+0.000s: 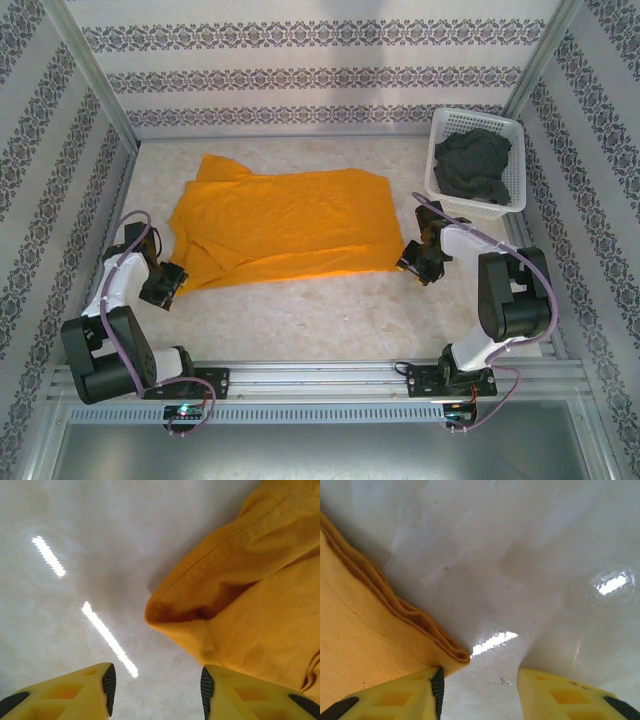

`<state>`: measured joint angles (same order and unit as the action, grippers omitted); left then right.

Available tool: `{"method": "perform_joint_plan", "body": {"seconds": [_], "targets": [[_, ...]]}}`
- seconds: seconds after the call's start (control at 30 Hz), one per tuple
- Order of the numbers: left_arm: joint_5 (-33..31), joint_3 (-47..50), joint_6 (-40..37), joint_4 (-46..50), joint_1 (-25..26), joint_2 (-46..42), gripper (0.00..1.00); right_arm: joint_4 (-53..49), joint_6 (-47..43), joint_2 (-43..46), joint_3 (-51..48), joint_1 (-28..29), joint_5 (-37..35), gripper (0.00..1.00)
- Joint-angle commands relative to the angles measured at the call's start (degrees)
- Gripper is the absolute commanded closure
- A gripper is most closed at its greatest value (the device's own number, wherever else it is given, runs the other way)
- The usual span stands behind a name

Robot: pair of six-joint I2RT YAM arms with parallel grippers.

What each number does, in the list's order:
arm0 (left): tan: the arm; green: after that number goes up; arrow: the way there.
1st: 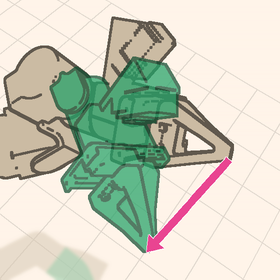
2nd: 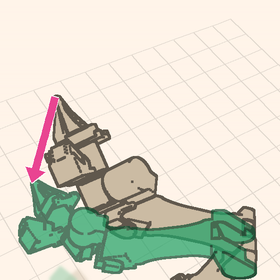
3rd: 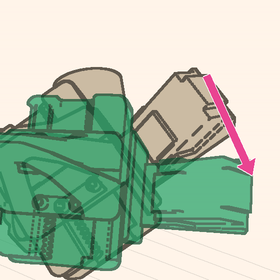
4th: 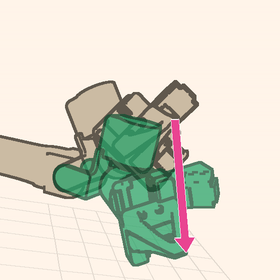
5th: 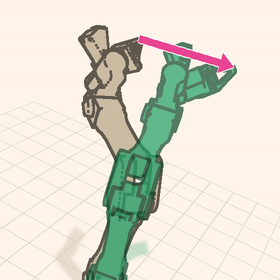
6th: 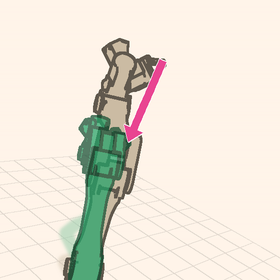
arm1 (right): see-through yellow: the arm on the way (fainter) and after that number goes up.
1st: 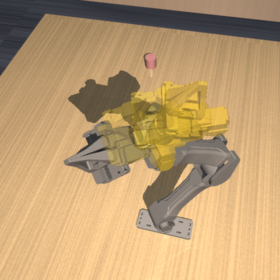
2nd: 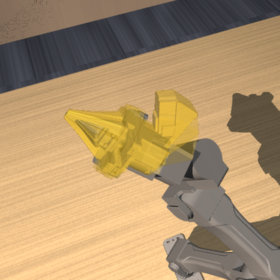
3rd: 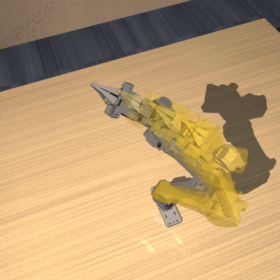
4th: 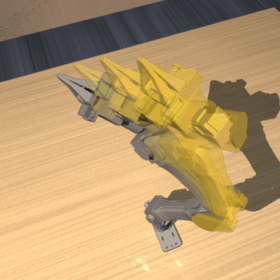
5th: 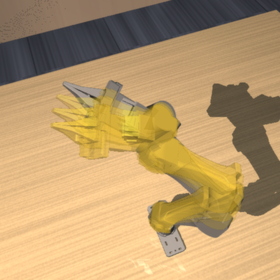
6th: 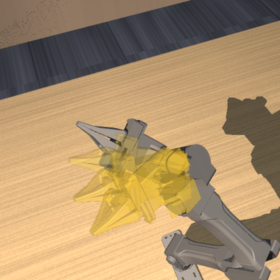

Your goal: Fold and stack the t-shirts

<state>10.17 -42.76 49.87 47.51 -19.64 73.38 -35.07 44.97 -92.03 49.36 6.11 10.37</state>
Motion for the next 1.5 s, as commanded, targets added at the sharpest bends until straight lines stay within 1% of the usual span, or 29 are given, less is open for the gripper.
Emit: {"method": "perform_joint_plan", "body": {"seconds": [0.0, 0.27, 0.43, 0.57, 0.7, 0.83, 0.87, 0.97, 1.07, 1.27, 1.33, 1.37, 1.4, 1.47], "targets": [[1.69, -0.84, 2.43, -3.84, -0.68, 1.11, 0.51, 2.22, -0.46, -2.01, 0.47, -0.31, 0.82, 0.56], [-1.33, -4.26, -0.36, -3.63, -0.75, 5.26, 0.61, 2.35, 0.62, -3.20, 1.65, -0.22, 0.34, 0.65], [-1.33, -4.70, -1.00, -5.06, -0.70, 5.90, 0.61, 1.94, 1.08, -4.13, 3.48, 0.62, 0.90, 0.65], [-0.86, -5.13, -2.10, -5.84, -0.74, 6.60, 0.65, 1.15, 1.64, -4.24, 4.46, 1.75, 0.33, 0.64], [-0.06, -5.27, -3.23, -5.26, -0.68, 7.62, 0.75, 0.58, 1.90, -5.15, 4.83, 1.98, 0.19, 0.64], [-0.85, -5.44, -4.33, -3.48, -0.75, 7.88, 0.79, -0.09, 2.03, -5.27, 5.24, 2.06, -0.40, 0.64], [-1.23, -5.47, -4.56, -3.47, -0.71, 7.71, 0.83, -0.17, 2.05, -5.27, 5.35, 2.04, -0.44, 0.63], [-2.21, -6.13, -5.03, -3.40, -0.74, 7.92, 0.99, -0.26, 2.38, -5.78, 5.85, 2.06, -0.49, 0.63], [-4.12, -8.34, -6.22, -2.59, -0.74, 8.69, 1.00, -0.61, 2.49, -6.31, 6.35, 2.15, -1.14, 0.65], [-7.93, -14.85, -11.59, 0.98, -0.75, 13.07, 1.00, -1.04, 2.14, -7.87, 8.29, 2.16, -2.15, 0.83], [-8.28, -16.20, -13.31, 1.62, -0.75, 15.10, 1.00, -1.04, 2.14, -8.49, 8.94, 2.11, -1.96, 0.94], [-8.35, -16.43, -13.83, 1.57, -0.75, 15.83, 1.00, -1.05, 2.14, -8.69, 9.15, 2.15, -1.93, 0.99], [-8.47, -16.56, -14.27, 1.47, -0.75, 16.63, 1.00, -0.97, 2.14, -8.70, 9.32, 2.20, -1.86, 1.00], [-8.90, -16.74, -15.06, 1.10, -0.75, 17.78, 0.90, -1.05, 2.14, -8.80, 9.60, 2.24, -1.92, 1.00]]}}
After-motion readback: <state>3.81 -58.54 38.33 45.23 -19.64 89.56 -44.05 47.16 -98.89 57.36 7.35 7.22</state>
